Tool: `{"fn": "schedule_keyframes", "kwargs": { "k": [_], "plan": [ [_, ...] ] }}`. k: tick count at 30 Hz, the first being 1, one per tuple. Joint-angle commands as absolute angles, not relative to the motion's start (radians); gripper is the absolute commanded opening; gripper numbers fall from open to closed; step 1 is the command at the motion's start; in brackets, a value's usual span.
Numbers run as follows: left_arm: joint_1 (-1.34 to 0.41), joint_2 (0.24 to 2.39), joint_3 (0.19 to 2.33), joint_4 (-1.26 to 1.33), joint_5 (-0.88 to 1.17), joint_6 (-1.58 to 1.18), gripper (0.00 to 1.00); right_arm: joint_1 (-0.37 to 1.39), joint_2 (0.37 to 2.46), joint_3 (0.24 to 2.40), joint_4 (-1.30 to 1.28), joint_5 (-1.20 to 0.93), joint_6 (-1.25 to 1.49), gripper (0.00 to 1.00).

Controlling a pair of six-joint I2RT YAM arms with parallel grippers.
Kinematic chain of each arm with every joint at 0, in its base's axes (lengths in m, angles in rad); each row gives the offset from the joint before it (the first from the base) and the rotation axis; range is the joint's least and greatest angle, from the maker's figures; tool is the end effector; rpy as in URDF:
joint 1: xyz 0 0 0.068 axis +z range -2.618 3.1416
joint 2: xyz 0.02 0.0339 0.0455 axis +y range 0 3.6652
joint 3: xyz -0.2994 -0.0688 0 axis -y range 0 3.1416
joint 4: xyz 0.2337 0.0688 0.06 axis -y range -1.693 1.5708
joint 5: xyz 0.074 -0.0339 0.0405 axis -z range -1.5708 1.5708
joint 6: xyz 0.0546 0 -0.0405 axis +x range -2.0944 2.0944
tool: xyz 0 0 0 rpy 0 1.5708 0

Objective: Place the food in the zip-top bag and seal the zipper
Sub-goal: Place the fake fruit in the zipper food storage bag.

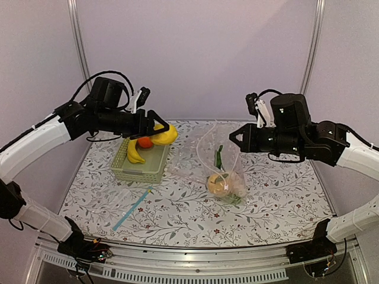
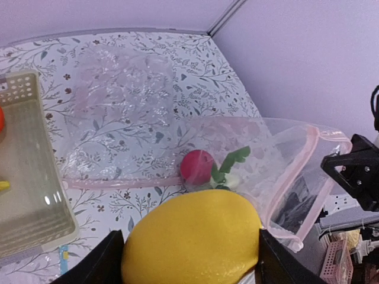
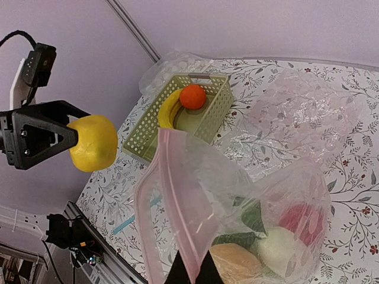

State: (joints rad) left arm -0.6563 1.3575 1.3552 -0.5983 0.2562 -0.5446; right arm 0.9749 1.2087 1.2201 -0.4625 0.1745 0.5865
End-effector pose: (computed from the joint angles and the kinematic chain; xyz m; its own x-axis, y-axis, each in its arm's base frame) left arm 0.2253 -0.1910 0.3939 -0.7746 -0.0360 -0.6315 0.4146 0.7251 -0.5499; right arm 0.1549 0.2115 0.4004 -0.6064 0.0770 -0.7915 -0.4704 0.7678 0.4350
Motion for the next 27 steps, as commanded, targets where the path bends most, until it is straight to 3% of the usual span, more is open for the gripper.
{"fn": "schedule_keyframes", "kwargs": {
  "k": [1,9,15,27],
  "plan": [
    [-0.787,1.329,1.36,-0.458,0.248,-0.609,0.62,0.977,1.236,1.272,-0.45,0.139,0.582,0.0],
    [-0.953,1.36,1.378,-0.316,0.196,-0.615,0.62,0.981,1.262,1.285,-0.425,0.105,0.596,0.0],
    [-1.051,1.402,1.369,-0.274,-0.013,-0.525,0.62,0.993,1.274,1.301,-0.419,0.104,0.599,0.0],
    [-1.147,1.559,1.486,-0.462,-0.344,-0.453,0.62,0.999,1.268,1.301,-0.4,0.086,0.601,0.0]
  ]
}}
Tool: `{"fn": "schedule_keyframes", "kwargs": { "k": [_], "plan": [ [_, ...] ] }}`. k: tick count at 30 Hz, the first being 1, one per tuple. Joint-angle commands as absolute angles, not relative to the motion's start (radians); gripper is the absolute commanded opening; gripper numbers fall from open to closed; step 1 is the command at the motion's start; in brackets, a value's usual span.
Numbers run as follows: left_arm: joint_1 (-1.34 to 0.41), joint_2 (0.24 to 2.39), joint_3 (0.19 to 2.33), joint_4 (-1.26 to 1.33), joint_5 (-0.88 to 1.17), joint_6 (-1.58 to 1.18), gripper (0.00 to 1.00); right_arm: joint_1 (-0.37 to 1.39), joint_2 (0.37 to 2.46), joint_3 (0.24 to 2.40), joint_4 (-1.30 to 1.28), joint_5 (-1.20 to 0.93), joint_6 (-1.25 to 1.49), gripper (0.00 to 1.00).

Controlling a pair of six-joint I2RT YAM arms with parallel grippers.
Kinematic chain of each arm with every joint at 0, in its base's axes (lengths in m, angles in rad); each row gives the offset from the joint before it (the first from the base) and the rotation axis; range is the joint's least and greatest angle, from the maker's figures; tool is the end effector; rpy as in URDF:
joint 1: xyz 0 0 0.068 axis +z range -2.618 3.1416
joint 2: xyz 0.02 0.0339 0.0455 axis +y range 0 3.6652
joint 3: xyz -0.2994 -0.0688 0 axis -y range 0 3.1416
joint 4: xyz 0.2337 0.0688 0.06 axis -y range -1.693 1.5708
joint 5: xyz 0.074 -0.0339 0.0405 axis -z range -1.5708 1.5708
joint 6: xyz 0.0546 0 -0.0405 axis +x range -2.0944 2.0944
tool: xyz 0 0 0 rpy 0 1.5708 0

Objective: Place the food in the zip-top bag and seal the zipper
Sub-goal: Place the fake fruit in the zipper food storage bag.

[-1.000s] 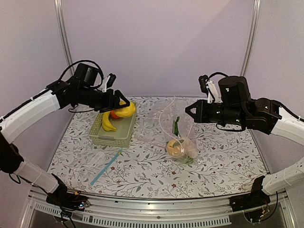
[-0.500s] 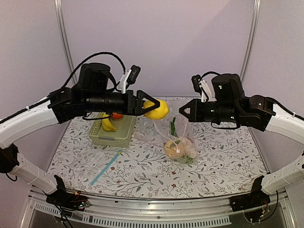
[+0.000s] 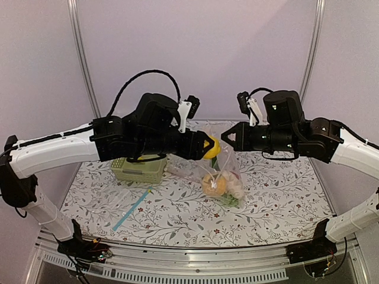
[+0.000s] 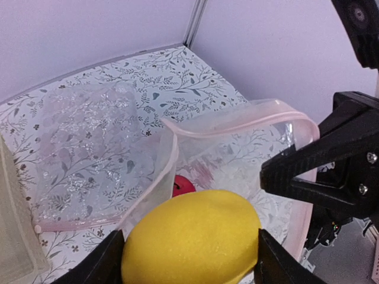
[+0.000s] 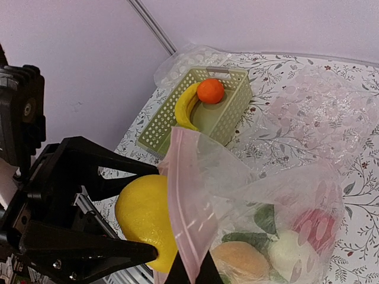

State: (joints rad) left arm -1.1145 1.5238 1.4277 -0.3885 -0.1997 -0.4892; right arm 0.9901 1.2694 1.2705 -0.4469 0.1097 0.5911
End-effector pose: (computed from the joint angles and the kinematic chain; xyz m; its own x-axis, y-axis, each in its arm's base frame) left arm 0.1671 -0.3158 0.3905 -0.5583 0.0922 -0.8245 0.6119 0.7168 -0.3342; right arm 0.1589 0.2312 0.4044 -0.6293 0.0506 -0.7755 -0.5132 0.7223 0.4636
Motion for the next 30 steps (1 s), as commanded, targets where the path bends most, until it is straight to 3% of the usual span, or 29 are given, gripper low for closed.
{"fn": "schedule_keyframes", "kwargs": {
  "k": [1,8,20,30],
  "plan": [
    [-1.152,1.571,1.496,-0.465,-0.359,-0.455,0.62,0.997,1.27,1.301,-0.397,0.084,0.601,0.0],
    [-1.163,1.668,1.565,-0.472,-0.369,-0.5,0.65,0.999,1.285,1.3,-0.383,0.075,0.607,0.0],
    [-1.158,1.698,1.59,-0.458,-0.308,-0.505,0.88,0.997,1.266,1.274,-0.382,0.108,0.614,0.0],
    [-1.139,1.623,1.554,-0.439,-0.242,-0.499,0.9,0.997,1.247,1.258,-0.388,0.133,0.617,0.0]
  ]
}}
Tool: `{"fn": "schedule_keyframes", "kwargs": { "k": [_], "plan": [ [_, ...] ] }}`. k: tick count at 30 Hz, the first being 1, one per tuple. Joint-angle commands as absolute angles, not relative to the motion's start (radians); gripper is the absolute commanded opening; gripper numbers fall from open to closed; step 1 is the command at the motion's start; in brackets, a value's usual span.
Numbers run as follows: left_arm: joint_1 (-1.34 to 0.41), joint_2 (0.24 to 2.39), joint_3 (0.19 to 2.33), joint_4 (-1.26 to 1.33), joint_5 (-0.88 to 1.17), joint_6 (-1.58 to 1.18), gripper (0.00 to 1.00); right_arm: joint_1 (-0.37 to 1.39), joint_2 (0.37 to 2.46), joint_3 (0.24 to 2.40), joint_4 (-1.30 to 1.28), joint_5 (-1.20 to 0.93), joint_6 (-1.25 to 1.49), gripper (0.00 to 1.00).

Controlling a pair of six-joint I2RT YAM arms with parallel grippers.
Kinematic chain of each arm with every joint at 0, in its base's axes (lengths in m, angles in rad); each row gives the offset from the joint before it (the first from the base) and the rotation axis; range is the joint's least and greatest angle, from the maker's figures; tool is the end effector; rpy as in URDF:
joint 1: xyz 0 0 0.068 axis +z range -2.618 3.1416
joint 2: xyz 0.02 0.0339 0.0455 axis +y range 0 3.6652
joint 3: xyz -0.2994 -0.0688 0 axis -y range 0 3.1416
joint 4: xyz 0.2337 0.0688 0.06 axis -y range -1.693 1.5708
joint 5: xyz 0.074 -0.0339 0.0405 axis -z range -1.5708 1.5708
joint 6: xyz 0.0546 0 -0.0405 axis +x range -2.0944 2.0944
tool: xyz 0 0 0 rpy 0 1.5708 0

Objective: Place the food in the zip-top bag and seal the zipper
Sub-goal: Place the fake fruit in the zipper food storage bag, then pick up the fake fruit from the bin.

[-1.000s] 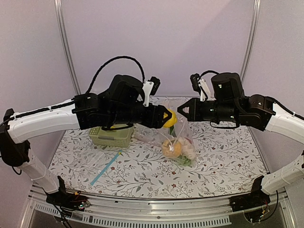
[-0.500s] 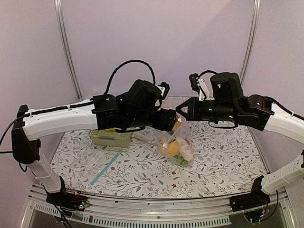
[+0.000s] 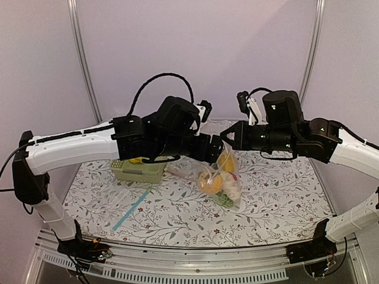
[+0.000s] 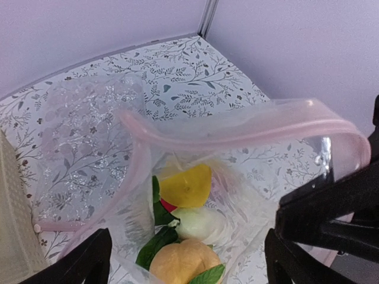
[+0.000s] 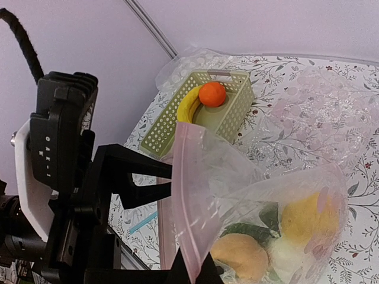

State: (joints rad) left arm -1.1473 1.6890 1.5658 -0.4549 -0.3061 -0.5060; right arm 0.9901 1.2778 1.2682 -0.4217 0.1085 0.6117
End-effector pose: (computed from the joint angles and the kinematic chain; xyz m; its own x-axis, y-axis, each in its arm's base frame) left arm 0.1795 -0.3581 0.3728 -0.5675 0.1343 -0.8124 0.5608 0.7854 -0.2619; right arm 0.1609 0.2345 0.4043 -0.6341 0.0743 -0.7697 -0.5046 0.7145 0.4846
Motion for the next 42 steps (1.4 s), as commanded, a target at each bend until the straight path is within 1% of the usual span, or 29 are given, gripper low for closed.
{"fn": "schedule_keyframes", "kwargs": {
  "k": [1,4,8,11,14,16,20,24,26,30,32,34,39,42],
  "plan": [
    [-1.13,1.608,1.543,-0.422,-0.203,-0.492,0.9,0.999,1.246,1.258,-0.388,0.135,0.616,0.0],
    [-1.088,1.56,1.51,-0.382,-0.04,-0.494,0.9,0.997,1.245,1.257,-0.392,0.142,0.616,0.0],
    [-1.059,1.505,1.523,-0.421,0.014,-0.472,0.9,0.998,1.249,1.254,-0.401,0.153,0.614,0.0],
    [-1.039,1.458,1.537,-0.481,0.004,-0.45,0.91,0.998,1.247,1.253,-0.404,0.158,0.614,0.0],
    [-0.994,1.408,1.524,-0.542,-0.059,-0.448,0.94,0.998,1.248,1.256,-0.405,0.161,0.612,0.0],
    [-0.94,1.382,1.5,-0.582,-0.107,-0.473,0.97,0.998,1.249,1.259,-0.404,0.163,0.611,0.0],
    [-0.791,1.375,1.452,-0.681,-0.171,-0.543,0.97,0.998,1.257,1.264,-0.406,0.156,0.607,0.0],
    [-0.705,1.4,1.393,-0.713,-0.296,-0.537,0.93,0.998,1.258,1.26,-0.408,0.16,0.607,0.0],
    [-0.662,1.427,1.367,-0.706,-0.32,-0.538,0.9,0.998,1.255,1.259,-0.409,0.165,0.607,0.0],
    [-0.562,1.516,1.351,-0.697,-0.336,-0.561,0.8,0.998,1.253,1.261,-0.41,0.164,0.603,0.0],
    [-0.528,1.556,1.344,-0.675,-0.356,-0.57,0.71,0.997,1.251,1.26,-0.413,0.164,0.602,0.0],
    [-0.5,1.601,1.337,-0.654,-0.359,-0.572,0.67,0.998,1.249,1.258,-0.412,0.165,0.602,0.0],
    [-0.447,1.71,1.353,-0.622,-0.359,-0.554,0.62,0.997,1.247,1.259,-0.406,0.152,0.603,0.0],
    [-0.437,1.778,1.371,-0.609,-0.403,-0.531,0.59,0.998,1.249,1.261,-0.403,0.154,0.599,0.0]
  ]
}}
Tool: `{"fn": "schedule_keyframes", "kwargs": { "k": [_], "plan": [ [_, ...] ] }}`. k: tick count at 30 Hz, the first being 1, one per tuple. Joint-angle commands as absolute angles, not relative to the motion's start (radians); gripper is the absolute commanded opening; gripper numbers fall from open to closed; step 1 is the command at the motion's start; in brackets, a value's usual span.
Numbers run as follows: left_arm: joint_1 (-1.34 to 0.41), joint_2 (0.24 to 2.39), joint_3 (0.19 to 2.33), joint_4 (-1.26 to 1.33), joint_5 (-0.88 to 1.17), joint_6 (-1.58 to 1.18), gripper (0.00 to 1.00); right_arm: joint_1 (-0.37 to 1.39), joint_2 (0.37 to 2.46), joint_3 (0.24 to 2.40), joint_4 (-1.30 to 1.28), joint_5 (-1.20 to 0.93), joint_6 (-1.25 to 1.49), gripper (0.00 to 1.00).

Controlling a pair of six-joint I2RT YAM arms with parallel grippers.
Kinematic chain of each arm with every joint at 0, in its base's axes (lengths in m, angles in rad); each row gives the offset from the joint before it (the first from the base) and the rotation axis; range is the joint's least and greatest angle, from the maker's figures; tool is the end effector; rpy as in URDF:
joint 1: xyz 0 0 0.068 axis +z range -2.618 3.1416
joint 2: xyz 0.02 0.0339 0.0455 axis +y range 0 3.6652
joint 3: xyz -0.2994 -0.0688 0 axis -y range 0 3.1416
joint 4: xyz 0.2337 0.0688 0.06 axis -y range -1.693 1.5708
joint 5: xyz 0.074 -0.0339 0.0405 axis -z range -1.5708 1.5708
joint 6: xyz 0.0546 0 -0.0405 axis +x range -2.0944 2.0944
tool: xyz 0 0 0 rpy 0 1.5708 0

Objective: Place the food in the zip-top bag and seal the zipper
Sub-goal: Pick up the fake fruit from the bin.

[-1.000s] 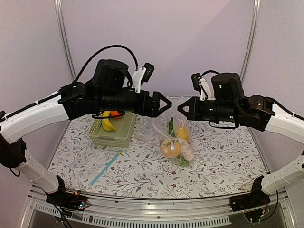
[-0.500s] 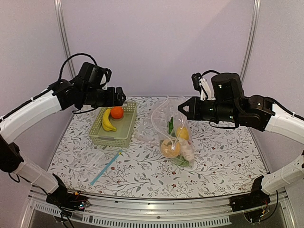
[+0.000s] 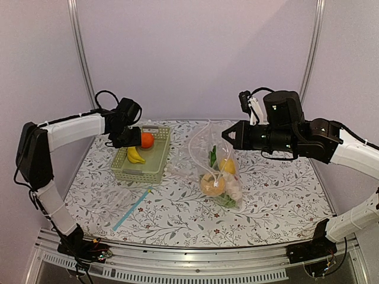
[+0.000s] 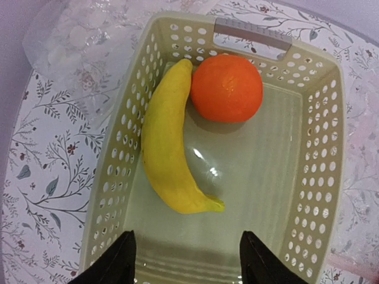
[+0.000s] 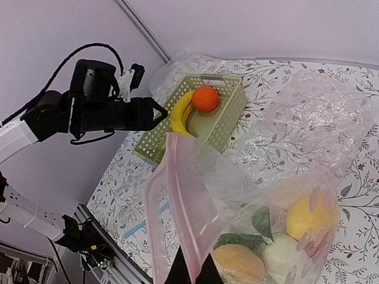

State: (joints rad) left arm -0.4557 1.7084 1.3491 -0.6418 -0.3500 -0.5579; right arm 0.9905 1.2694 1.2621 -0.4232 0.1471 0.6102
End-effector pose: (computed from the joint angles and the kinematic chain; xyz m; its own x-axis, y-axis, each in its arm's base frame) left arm 0.3392 -0.1454 0.2786 -0.7724 -0.1753 -0.6104 -0.1905 0.9809 -0.0406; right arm 0.1611 0.2311 0.4043 -0.6197 0.0886 -0.7798 -0.4870 0.7358 0.4706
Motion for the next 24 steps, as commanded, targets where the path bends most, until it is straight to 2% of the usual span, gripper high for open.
{"fn": "schedule_keyframes", "kwargs": {
  "k": [1,24],
  "plan": [
    [-0.433,1.8,1.38,-0.609,-0.409,-0.526,0.59,0.997,1.25,1.262,-0.403,0.152,0.599,0.0],
    [-0.322,2.008,1.452,-0.546,-0.273,-0.513,0.52,0.997,1.259,1.268,-0.389,0.123,0.599,0.0]
  ]
}}
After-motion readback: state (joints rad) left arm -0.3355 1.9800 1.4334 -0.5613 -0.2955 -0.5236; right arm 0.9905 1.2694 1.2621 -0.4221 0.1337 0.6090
